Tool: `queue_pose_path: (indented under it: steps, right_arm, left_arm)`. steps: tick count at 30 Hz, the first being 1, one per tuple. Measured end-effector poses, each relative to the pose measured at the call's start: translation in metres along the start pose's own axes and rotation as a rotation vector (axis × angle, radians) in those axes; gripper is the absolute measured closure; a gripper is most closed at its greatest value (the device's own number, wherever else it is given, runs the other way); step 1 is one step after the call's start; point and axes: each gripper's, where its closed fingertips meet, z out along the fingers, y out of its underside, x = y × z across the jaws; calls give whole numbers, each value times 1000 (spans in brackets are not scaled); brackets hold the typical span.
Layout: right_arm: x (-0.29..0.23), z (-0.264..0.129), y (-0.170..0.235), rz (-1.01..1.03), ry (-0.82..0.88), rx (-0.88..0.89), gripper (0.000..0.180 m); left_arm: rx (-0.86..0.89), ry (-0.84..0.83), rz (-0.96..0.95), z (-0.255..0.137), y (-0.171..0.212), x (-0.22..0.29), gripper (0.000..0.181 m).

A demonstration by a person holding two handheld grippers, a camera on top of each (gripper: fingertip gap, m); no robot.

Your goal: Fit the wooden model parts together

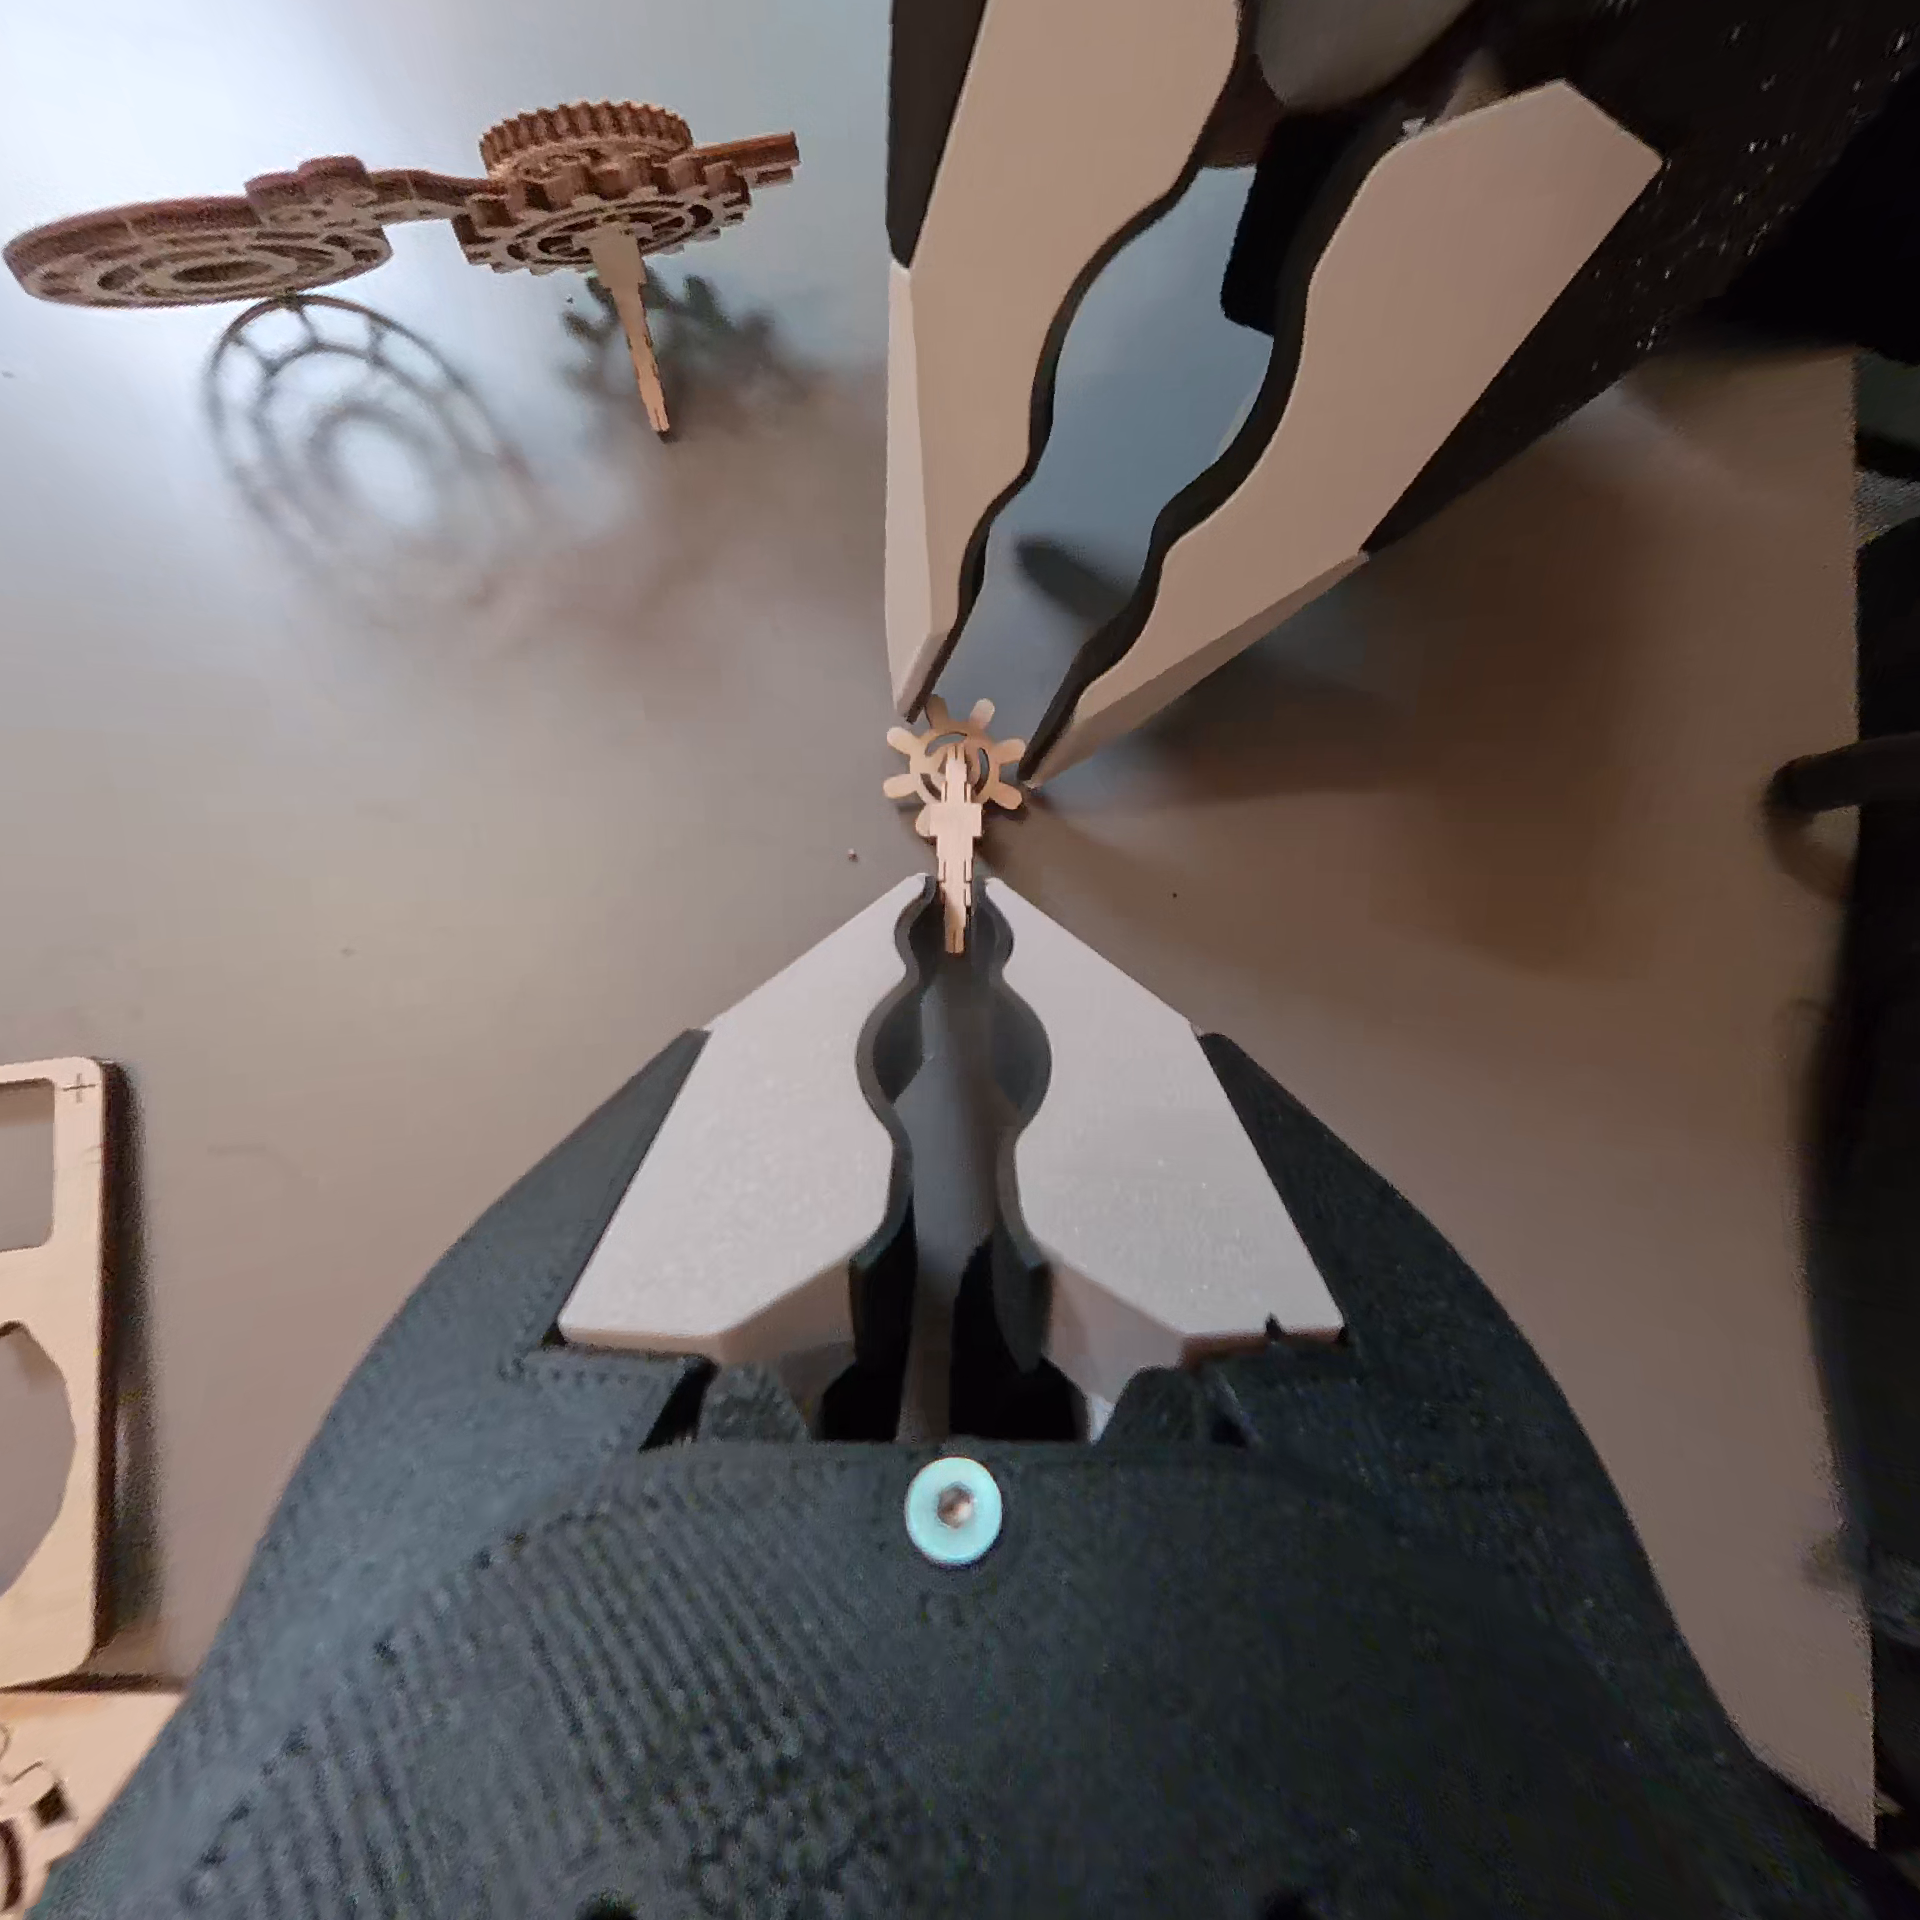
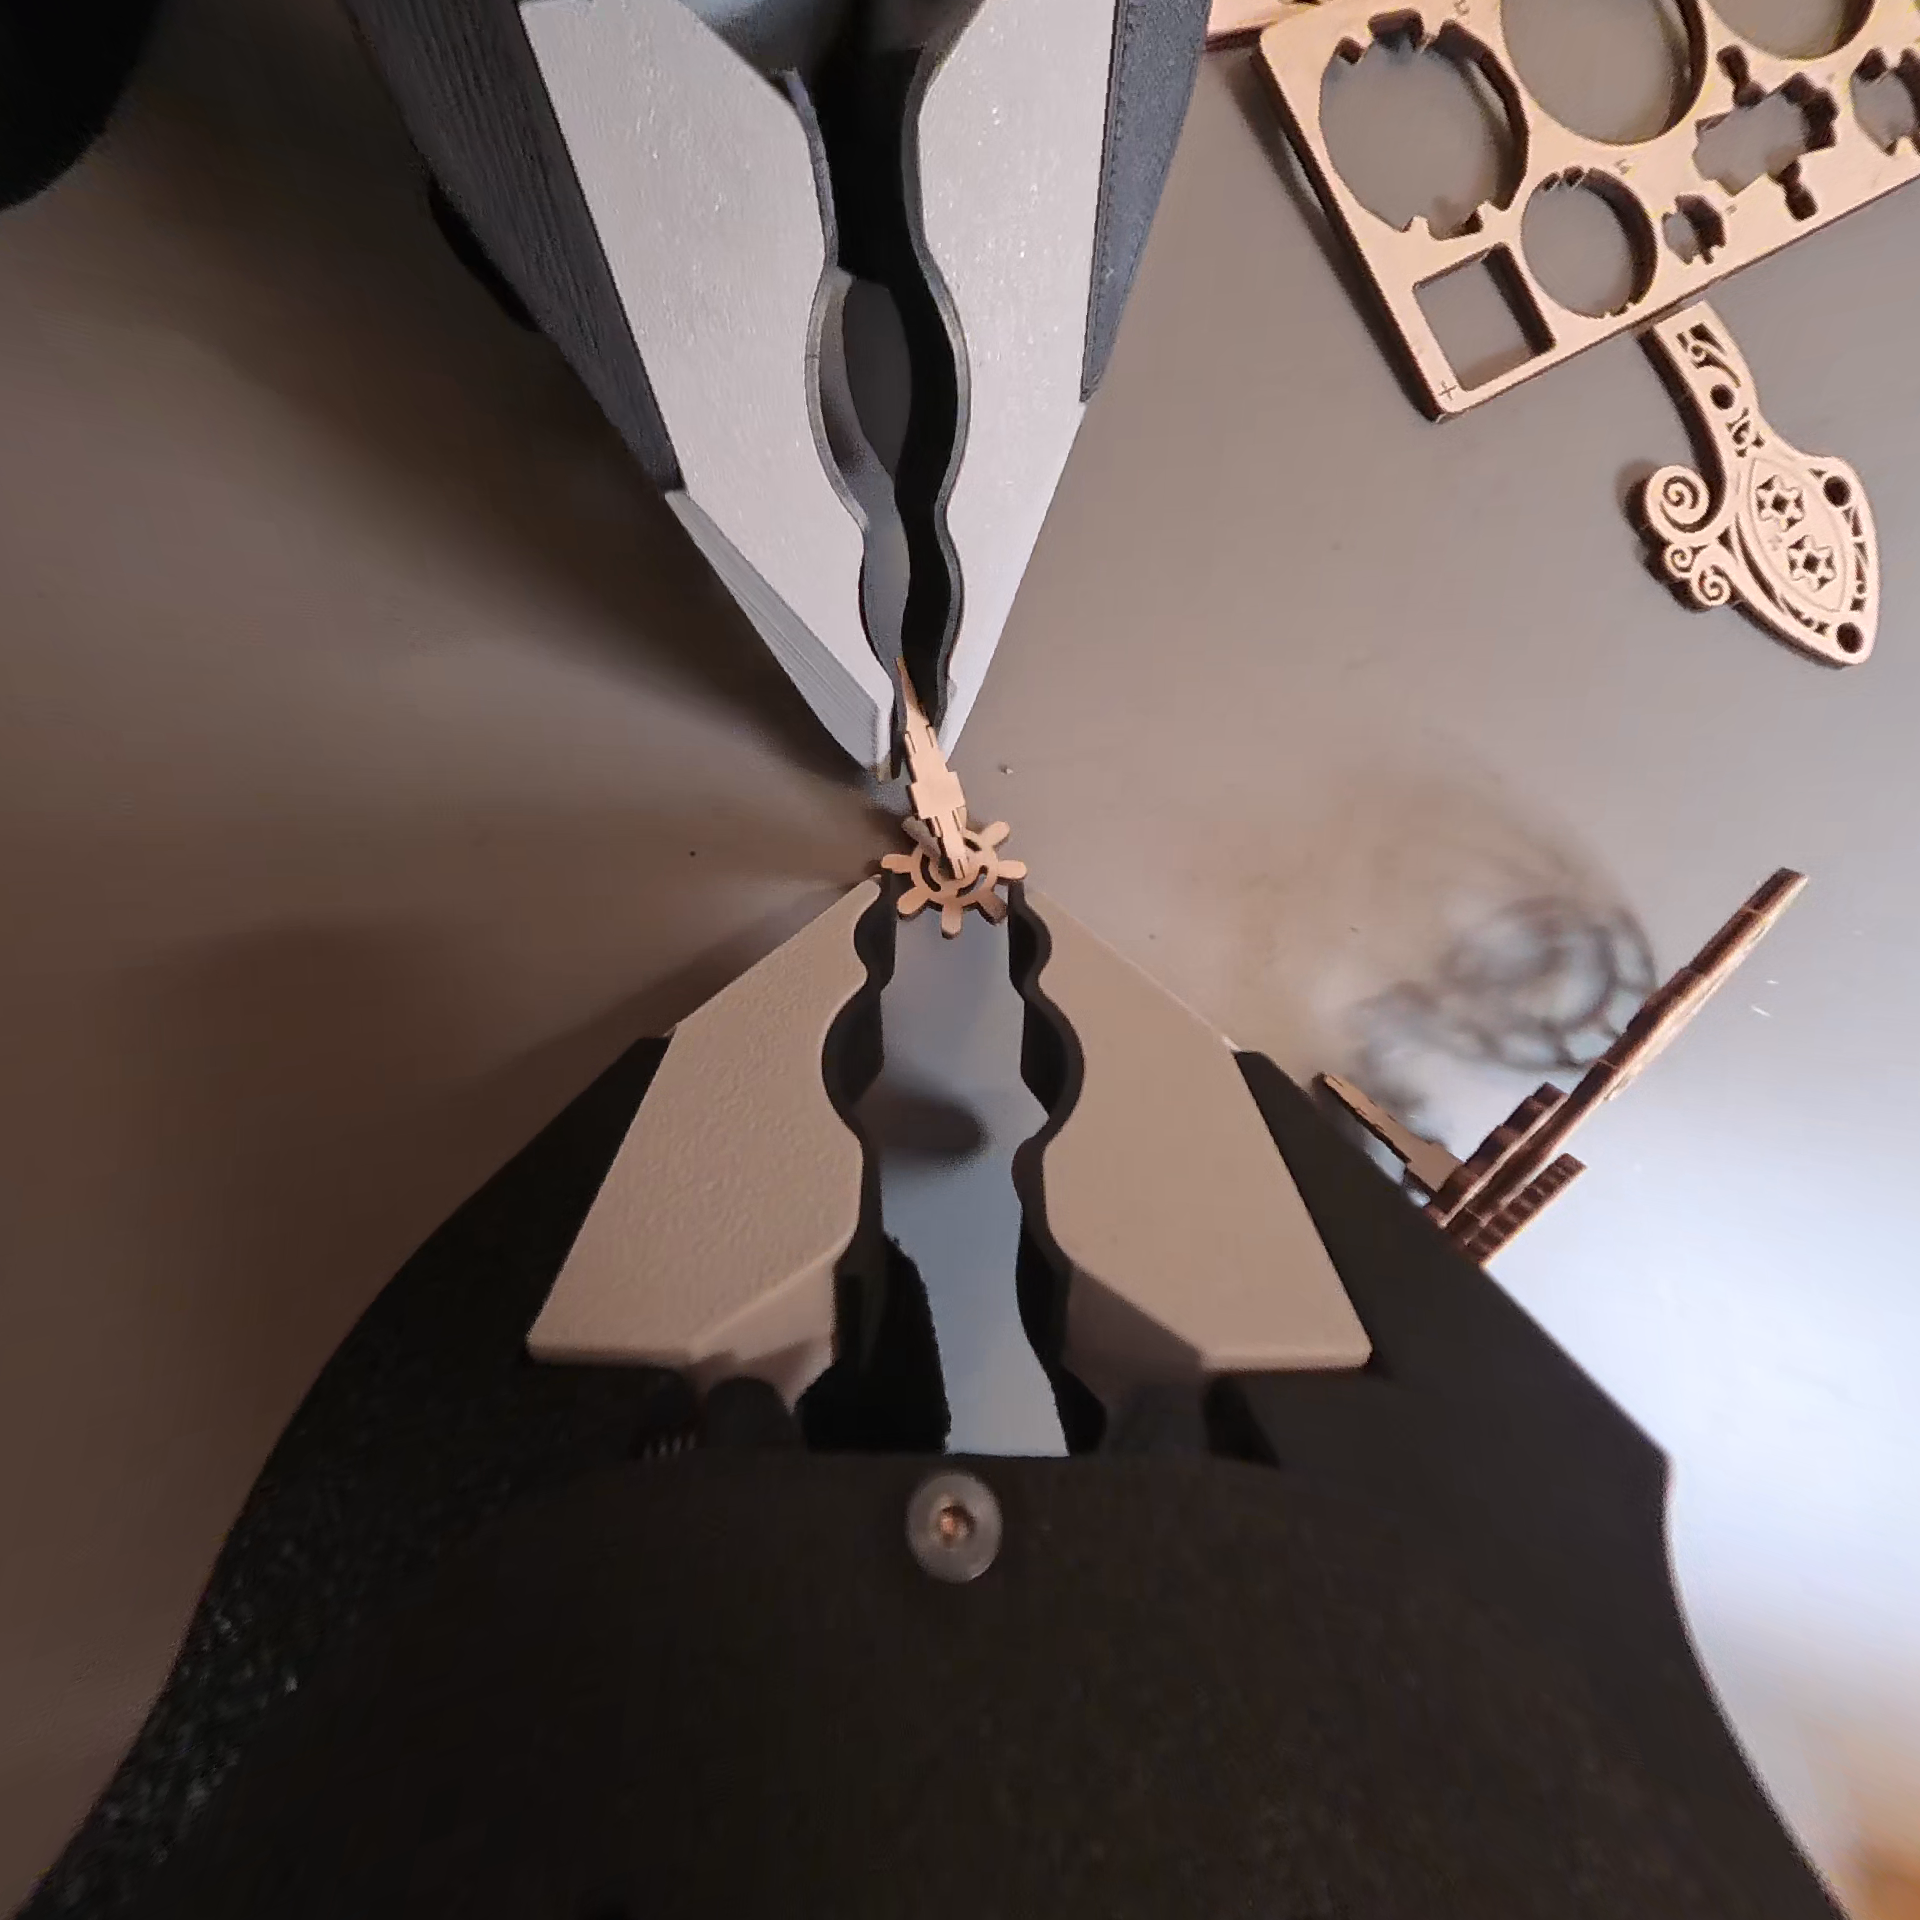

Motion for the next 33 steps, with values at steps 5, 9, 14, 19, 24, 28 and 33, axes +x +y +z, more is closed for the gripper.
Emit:
queue_pose_path:
  steps: [5, 9, 14, 19, 24, 28, 33]
  right_arm:
    - [1, -3, -5, 5, -2, 52, 167]
    - [2, -7, -7, 11, -17, 84, 163]
    - [-5, -8, 5, 47, -66, 37, 155]
    - [-4, -1, 10, 32, -56, -6, 152]
    - [-2, 3, 7, 56, -73, -26, 161]
    - [-5, 3, 7, 34, -73, -27, 161]
    - [2, -4, -3, -28, 1, 20, 161]
  left_arm:
    - [-51, -30, 38, 0, 2, 1, 178]
    - [-40, -16, 21, 0, 2, 3, 178]
    - [-52, -22, 20, 0, 2, 3, 178]
    - [-68, -22, 19, -2, 4, 3, 178]
    - [-89, -30, 18, -3, 6, 3, 178]
    - [-80, -27, 7, -3, 6, 3, 178]
    - [-56, -20, -38, -3, 5, 0, 178]
